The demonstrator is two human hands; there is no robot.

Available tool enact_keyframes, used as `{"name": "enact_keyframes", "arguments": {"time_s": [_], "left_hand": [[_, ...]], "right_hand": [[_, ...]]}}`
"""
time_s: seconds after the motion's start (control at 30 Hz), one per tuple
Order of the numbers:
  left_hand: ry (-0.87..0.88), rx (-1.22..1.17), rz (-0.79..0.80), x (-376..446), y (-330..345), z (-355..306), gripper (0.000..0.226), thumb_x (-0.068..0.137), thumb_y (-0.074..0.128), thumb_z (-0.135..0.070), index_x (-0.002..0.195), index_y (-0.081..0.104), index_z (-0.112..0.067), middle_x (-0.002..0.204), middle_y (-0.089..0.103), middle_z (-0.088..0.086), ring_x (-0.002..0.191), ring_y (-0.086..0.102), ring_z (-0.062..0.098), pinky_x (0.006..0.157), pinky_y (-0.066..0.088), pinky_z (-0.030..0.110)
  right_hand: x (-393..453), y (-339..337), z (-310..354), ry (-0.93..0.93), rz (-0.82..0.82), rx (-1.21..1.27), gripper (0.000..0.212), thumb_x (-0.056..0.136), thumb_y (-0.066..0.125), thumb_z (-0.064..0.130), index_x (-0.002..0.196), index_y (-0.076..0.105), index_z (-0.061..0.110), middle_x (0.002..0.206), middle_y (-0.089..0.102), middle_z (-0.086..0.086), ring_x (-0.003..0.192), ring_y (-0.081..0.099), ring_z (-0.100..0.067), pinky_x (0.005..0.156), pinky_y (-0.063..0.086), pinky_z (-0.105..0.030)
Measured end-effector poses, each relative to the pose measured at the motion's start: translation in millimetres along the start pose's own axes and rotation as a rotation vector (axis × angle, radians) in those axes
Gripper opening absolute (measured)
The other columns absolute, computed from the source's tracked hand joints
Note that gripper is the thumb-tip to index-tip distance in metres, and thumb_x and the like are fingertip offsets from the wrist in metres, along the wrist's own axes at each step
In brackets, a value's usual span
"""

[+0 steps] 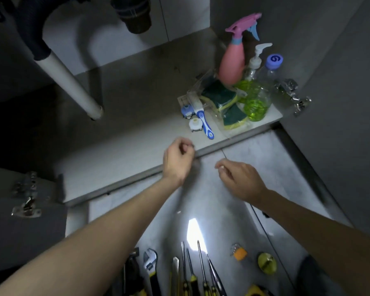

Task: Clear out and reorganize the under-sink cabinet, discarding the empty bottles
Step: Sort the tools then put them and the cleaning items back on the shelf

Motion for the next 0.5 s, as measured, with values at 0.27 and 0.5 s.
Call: {"name": "enact_keyframes", "arguments": {"time_s": [0.27,0.5], "left_hand": [[-0.078,0.347,0.509,-164,80,63,0.014,0.077,0.053,-0.026,0.070,0.053,-0.039,0.083,0.064,-0.011,0.083,0.063,0.013,0.080,0.052,0.031],[-0.079,0.527,0.659,-235,117,84,0.022,0.084,0.067,-0.030,0.105,0.060,-0.032,0.115,0.055,-0.007,0.104,0.058,0.016,0.087,0.051,0.035]], "right_hand": [[-150,24,-71,0.219,0.418,-0.181,0.014,0.101,0.046,0.034,0.093,0.053,0.024,0.089,0.051,0.009,0.086,0.055,-0.017,0.066,0.036,-0.030],[-209,10,-98,0.400,0.286,-0.117,0.013,0.098,0.054,0.033,0.089,0.048,0.026,0.092,0.046,0.007,0.092,0.051,-0.019,0.069,0.038,-0.032]]}}
Point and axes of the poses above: each hand's wrist, its own x-axis towards the middle knuckle, its own y-axis out of the palm, z = x × y, the point moved 6 cm from there along x, towards the middle knuckle
